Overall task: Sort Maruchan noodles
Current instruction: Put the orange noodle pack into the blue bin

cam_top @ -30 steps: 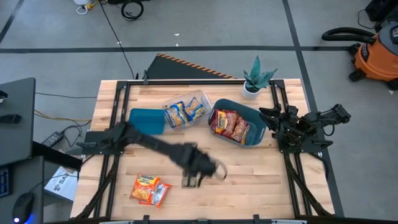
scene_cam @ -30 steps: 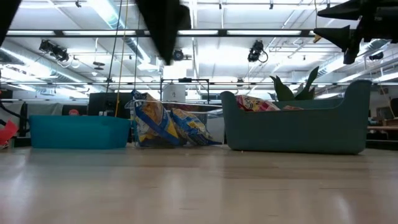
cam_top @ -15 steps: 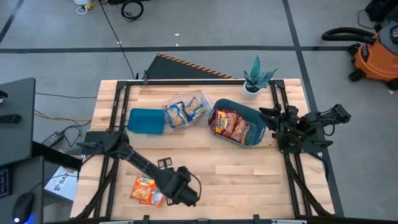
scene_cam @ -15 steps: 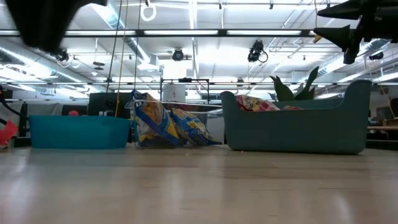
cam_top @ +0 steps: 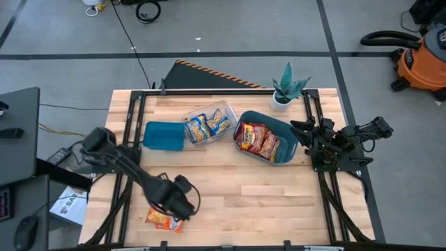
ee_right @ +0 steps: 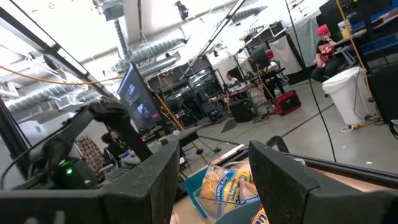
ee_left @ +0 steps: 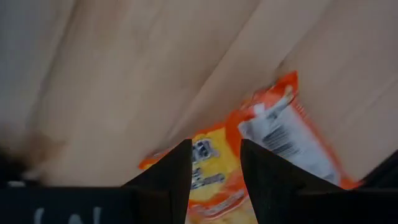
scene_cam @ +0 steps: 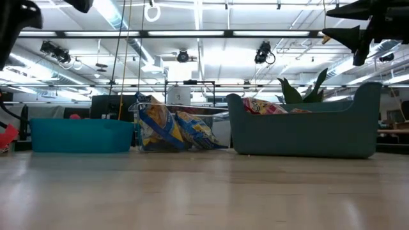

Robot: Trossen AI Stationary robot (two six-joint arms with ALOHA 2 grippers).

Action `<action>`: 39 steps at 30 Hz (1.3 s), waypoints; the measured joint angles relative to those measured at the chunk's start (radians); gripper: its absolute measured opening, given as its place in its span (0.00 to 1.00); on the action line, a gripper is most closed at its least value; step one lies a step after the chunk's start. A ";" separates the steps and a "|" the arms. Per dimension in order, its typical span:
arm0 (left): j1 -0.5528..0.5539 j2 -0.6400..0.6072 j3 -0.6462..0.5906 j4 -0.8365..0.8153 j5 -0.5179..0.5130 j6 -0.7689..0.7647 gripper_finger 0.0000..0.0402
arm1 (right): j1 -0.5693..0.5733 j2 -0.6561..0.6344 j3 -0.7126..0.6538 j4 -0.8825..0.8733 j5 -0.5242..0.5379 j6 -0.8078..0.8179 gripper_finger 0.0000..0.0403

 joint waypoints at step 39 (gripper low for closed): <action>-0.039 0.041 -0.135 0.217 -0.027 0.152 0.31 | 0.000 0.000 0.000 0.000 0.000 0.000 0.49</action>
